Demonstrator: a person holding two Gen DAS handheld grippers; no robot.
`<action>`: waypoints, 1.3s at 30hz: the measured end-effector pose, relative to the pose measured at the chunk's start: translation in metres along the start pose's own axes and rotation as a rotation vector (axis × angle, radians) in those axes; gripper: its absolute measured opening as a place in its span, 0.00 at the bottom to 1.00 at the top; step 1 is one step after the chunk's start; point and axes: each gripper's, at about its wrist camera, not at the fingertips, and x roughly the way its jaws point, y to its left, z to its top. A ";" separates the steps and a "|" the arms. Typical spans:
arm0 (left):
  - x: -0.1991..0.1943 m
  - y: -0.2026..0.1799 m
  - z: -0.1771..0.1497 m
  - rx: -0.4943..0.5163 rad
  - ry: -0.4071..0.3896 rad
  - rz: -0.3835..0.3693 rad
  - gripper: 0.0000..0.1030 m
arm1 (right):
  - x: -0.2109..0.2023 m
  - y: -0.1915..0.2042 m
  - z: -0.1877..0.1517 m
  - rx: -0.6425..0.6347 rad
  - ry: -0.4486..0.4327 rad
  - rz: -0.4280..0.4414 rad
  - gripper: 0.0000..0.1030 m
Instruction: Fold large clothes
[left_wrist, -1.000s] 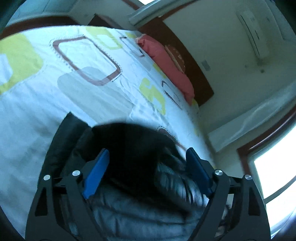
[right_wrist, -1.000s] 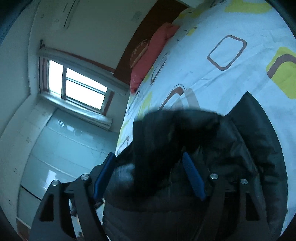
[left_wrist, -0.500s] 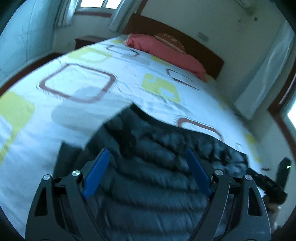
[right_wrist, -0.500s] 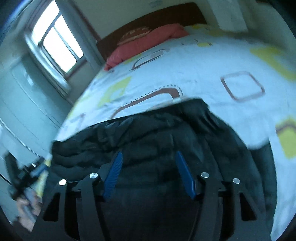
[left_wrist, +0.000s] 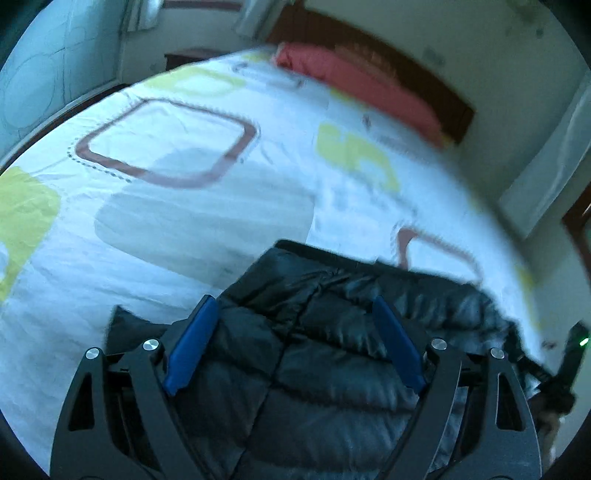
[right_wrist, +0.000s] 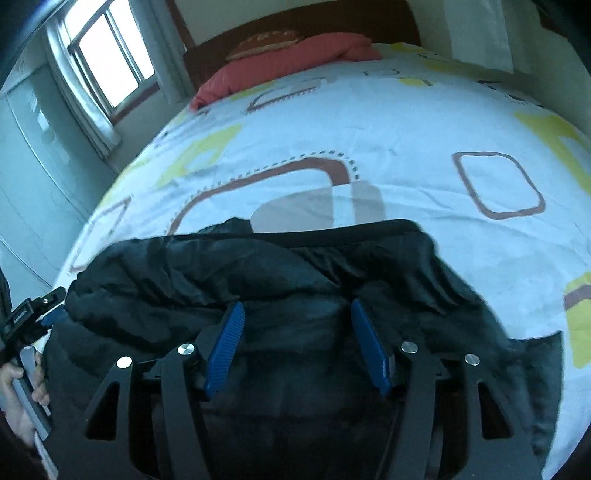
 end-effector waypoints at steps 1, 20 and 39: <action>0.001 0.004 -0.001 -0.015 -0.003 0.002 0.83 | 0.005 -0.006 -0.004 0.000 0.009 0.003 0.58; -0.010 0.026 -0.011 -0.112 0.055 -0.020 0.88 | -0.048 -0.038 -0.026 0.135 -0.086 0.002 0.61; -0.181 0.114 -0.212 -0.616 -0.084 -0.220 0.89 | -0.179 -0.101 -0.233 0.567 -0.098 0.184 0.66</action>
